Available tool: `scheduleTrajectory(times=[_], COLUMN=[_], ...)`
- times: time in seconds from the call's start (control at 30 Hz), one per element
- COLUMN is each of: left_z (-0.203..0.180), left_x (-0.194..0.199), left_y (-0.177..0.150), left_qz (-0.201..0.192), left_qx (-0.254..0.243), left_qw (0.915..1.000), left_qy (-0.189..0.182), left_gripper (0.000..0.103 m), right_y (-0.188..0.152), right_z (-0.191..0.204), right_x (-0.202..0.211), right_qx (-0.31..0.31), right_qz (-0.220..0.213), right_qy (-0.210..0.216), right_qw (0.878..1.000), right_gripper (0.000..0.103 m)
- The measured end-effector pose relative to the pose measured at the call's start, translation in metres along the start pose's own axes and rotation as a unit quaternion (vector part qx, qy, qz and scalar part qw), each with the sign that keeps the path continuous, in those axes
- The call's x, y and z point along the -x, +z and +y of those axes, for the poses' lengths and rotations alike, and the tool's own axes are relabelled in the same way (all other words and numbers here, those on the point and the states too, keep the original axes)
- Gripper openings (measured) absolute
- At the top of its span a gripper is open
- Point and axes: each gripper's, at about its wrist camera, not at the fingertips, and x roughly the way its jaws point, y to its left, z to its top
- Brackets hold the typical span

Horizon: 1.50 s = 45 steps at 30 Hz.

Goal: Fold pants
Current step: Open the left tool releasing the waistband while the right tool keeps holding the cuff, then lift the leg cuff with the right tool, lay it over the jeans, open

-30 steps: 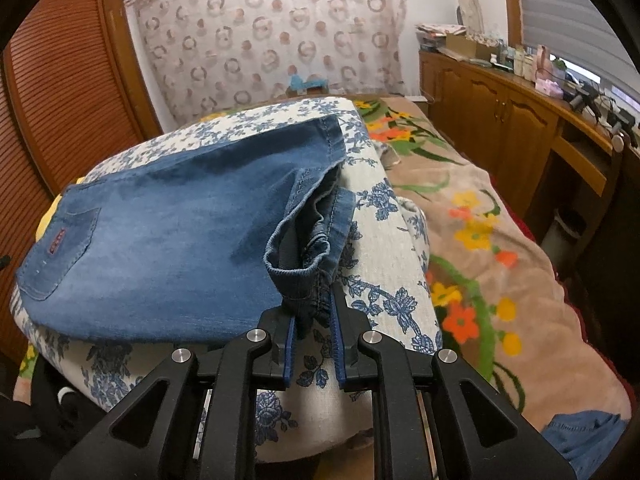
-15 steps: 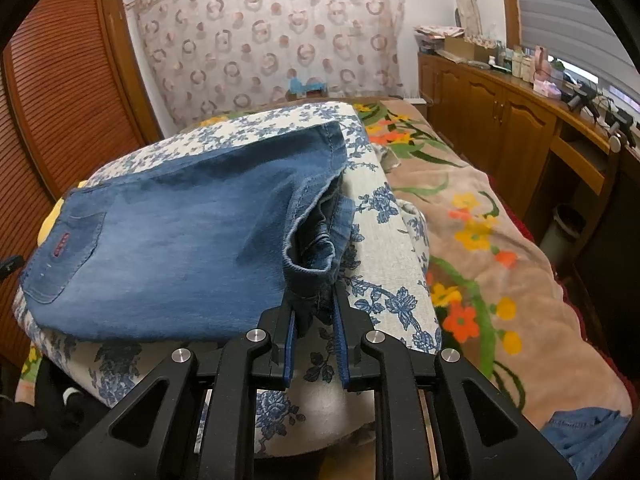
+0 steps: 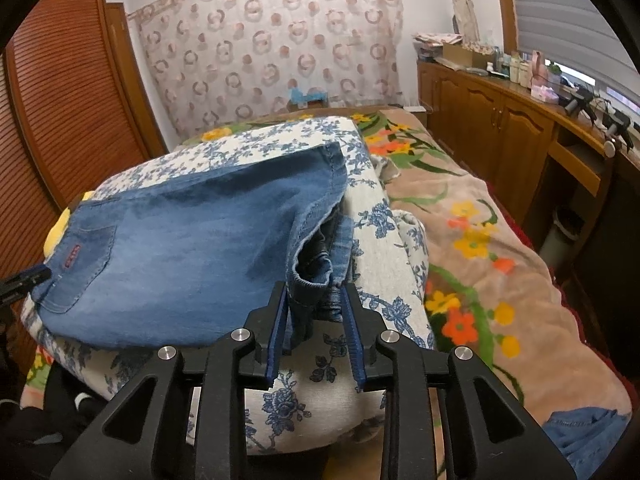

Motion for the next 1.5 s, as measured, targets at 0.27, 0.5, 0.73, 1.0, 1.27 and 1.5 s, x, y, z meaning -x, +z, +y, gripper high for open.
scheduleTrajectory(times=[0.27, 0.5, 0.73, 1.0, 1.27, 1.5], left_z=[-0.005, -0.004, -0.001, 0.0, -0.001, -0.001], left_x=[-0.001, -0.001, 0.001, 0.0, 0.001, 0.001], left_y=[-0.007, -0.006, -0.002, -0.002, -0.002, -0.003], left_qz=[-0.008, -0.005, 0.001, -0.001, -0.002, -0.002], left_qx=[-0.005, -0.004, 0.01, 0.008, 0.006, 0.006], left_qw=[0.9999, 1.0, 0.9999, 1.0, 1.0, 1.0], left_qy=[0.006, 0.006, -0.001, -0.001, 0.001, 0.001], left_gripper=[0.061, 0.061, 0.061, 0.061, 0.061, 0.061], right_y=[-0.002, -0.006, 0.014, 0.023, 0.016, 0.021], right_z=[0.003, 0.001, 0.01, 0.015, 0.017, 0.021], right_x=[-0.001, -0.001, 0.015, 0.006, 0.003, 0.012], right_qx=[-0.003, 0.007, 0.027, 0.031, 0.035, 0.035], right_qz=[0.008, 0.002, -0.034, -0.023, -0.018, -0.035], right_qy=[0.002, 0.008, 0.023, 0.017, 0.026, 0.046], right_qw=[1.0, 1.0, 0.999, 0.999, 0.999, 0.998], right_gripper=[0.03, 0.017, 0.016, 0.023, 0.011, 0.005])
